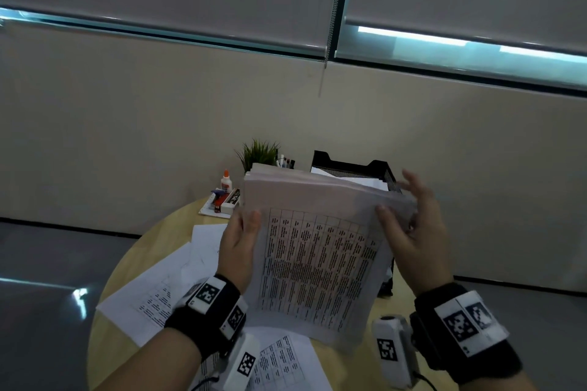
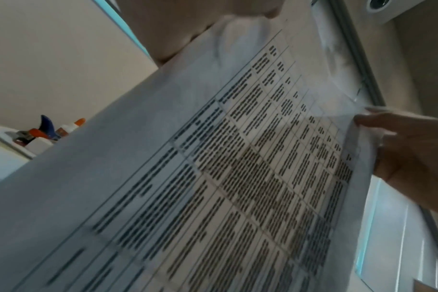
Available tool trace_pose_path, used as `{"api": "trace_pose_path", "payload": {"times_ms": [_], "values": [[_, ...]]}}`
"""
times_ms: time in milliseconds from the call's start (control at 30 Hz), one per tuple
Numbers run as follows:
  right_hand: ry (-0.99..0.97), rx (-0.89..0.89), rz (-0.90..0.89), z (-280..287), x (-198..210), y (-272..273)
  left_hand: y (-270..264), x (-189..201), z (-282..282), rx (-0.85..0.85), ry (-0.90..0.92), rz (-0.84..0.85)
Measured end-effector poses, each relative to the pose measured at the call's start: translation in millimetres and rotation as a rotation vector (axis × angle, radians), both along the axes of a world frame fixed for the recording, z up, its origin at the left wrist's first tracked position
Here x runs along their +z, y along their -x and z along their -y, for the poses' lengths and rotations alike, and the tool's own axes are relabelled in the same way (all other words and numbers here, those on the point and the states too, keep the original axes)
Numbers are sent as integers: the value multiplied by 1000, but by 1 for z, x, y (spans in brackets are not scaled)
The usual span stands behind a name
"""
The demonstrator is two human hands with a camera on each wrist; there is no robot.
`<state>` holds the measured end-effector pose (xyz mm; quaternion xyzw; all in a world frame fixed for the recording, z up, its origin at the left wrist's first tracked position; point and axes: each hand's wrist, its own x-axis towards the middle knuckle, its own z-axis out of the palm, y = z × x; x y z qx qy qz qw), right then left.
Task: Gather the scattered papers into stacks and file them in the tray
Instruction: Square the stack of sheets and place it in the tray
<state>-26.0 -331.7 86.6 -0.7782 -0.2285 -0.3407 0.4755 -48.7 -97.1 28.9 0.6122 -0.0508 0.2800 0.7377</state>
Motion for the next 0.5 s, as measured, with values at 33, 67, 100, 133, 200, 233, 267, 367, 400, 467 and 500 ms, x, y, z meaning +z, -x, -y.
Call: {"api": "trace_pose_path", "payload": {"times_ms": [33, 67, 100, 133, 200, 233, 267, 367, 400, 467, 500], "values": [[-96, 84, -106, -2, -1, 1, -1, 6, 0, 3, -2, 28], [-181, 152, -197, -3, -3, 1, -2, 11, 0, 11, -8, 48], [-232, 195, -260, -4, -4, 1, -3, 17, 0, 21, -23, 67], [-251, 212, -293, -4, -5, 0, -4, 22, 1, 31, -47, 81], [-297, 236, -319, -3, -4, -1, -6, 27, 1, 57, -69, 76], [-338, 253, -334, -2, -4, -3, -7, 27, 1, 62, -64, 69], [-385, 274, -359, -1, -4, -4, -7, 28, 1, 65, -53, 72], [-492, 351, -495, 0, -15, -6, -2, 30, 3, 105, -79, 109], [-496, 349, -531, -1, -20, -6, 1, 35, 7, 139, -84, 128], [-492, 323, -553, -5, -26, -3, 7, 47, 16, 223, -76, 168], [-480, 319, -551, -6, -26, -1, 8, 52, 19, 259, -67, 185]]}}
